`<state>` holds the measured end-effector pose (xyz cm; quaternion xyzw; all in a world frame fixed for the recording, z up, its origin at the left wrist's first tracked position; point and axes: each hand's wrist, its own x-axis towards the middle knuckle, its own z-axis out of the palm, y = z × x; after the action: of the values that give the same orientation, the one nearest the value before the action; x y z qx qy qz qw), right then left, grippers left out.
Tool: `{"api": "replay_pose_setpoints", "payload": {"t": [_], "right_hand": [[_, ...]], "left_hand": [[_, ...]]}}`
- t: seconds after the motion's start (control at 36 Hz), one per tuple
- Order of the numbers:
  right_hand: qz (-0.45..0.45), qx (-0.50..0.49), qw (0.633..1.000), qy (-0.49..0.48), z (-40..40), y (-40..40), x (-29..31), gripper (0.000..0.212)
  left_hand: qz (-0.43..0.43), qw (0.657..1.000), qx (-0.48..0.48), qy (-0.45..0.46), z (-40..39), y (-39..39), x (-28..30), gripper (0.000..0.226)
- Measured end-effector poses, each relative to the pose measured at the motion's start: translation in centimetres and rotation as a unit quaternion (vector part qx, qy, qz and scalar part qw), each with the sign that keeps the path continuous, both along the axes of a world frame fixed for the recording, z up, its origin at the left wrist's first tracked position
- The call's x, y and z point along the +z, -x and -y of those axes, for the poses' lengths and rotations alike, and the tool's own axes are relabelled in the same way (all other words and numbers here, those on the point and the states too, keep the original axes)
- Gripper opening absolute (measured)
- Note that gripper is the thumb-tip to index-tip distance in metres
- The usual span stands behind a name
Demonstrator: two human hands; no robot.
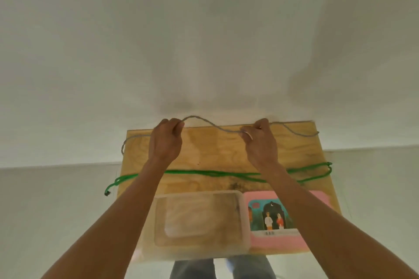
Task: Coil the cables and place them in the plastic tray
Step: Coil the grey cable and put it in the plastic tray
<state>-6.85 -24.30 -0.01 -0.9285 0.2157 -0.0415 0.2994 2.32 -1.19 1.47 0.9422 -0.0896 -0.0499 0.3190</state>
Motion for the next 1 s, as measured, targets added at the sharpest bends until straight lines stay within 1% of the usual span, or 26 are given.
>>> {"api": "replay_pose_setpoints", "payload": {"t": [0.14,0.28,0.39,0.5,0.56,0.64,0.69,0.75,0.81,0.86,0.89,0.94,1.0], "right_hand": [[0.107,0.02,0.993,-0.038,-0.1,0.0,7.0,0.02],[0.229,0.054,0.969,-0.073,-0.5,0.1,13.5,0.017],[0.316,0.066,0.939,-0.122,-1.5,0.2,18.7,0.016],[0.383,0.077,0.907,-0.156,-2.6,-0.1,23.5,0.017],[0.399,0.08,0.901,-0.152,-2.9,-0.5,24.9,0.019],[0.387,0.074,0.912,-0.116,-3.1,-1.1,25.7,0.021],[0.347,0.075,0.931,-0.089,-3.0,-1.6,25.7,0.022],[0.306,0.074,0.945,-0.087,-3.1,-1.8,25.7,0.026],[0.279,0.071,0.95,-0.123,-3.7,-1.7,25.9,0.038],[0.268,0.074,0.944,-0.178,-4.9,-1.0,25.9,0.051],[0.269,0.082,0.939,-0.199,-5.7,-0.6,25.8,0.052],[0.245,0.119,0.936,-0.222,-7.1,0.0,25.2,0.045],[0.162,0.174,0.947,-0.217,-8.0,0.1,24.1,0.035]], "left_hand": [[0.056,0.991,0.076,0.092,1.0,0.7,7.4,0.027],[0.099,0.967,0.125,0.2,2.3,1.9,14.6,0.025],[0.096,0.927,0.142,0.334,2.9,2.6,19.4,0.021],[0.094,0.882,0.157,0.434,3.4,3.7,23.9,0.02],[0.091,0.867,0.162,0.463,3.5,4.0,25.6,0.021],[0.062,0.843,0.171,0.507,3.3,4.5,27.6,0.02],[0.043,0.828,0.165,0.534,3.2,4.7,28.6,0.02],[0.024,0.813,0.16,0.56,3.1,4.8,29.5,0.021],[0.001,0.794,0.169,0.584,2.9,4.6,30.5,0.021],[-0.023,0.773,0.183,0.606,2.8,4.2,31.5,0.021],[-0.034,0.763,0.19,0.617,2.8,4.0,31.9,0.02],[-0.051,0.744,0.195,0.637,2.7,3.5,32.7,0.019],[-0.067,0.73,0.191,0.653,2.7,3.2,33.4,0.022]]}}
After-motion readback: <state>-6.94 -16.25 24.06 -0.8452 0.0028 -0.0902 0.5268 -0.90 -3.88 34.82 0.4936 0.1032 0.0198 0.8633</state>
